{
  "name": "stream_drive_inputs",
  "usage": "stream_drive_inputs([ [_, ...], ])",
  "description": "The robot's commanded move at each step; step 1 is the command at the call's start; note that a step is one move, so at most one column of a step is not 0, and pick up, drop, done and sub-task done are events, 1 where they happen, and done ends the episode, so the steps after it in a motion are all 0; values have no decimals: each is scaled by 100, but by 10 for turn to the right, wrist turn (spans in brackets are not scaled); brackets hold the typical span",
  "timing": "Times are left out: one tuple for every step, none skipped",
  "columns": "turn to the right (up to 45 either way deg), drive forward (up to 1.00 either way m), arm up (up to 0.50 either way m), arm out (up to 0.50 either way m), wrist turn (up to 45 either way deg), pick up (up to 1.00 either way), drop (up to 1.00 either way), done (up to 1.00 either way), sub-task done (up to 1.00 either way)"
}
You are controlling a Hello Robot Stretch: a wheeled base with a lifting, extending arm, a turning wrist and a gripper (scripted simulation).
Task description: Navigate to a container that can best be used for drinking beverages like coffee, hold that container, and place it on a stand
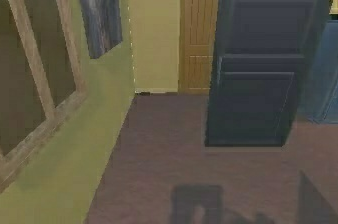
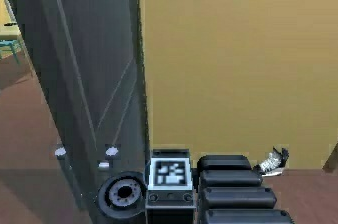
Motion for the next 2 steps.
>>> stream_drive_inputs([
  [0, 45, 0, 0, 0, 0, 0, 0, 0],
  [450, 0, 0, 0, 0, 0, 0, 0, 0],
])
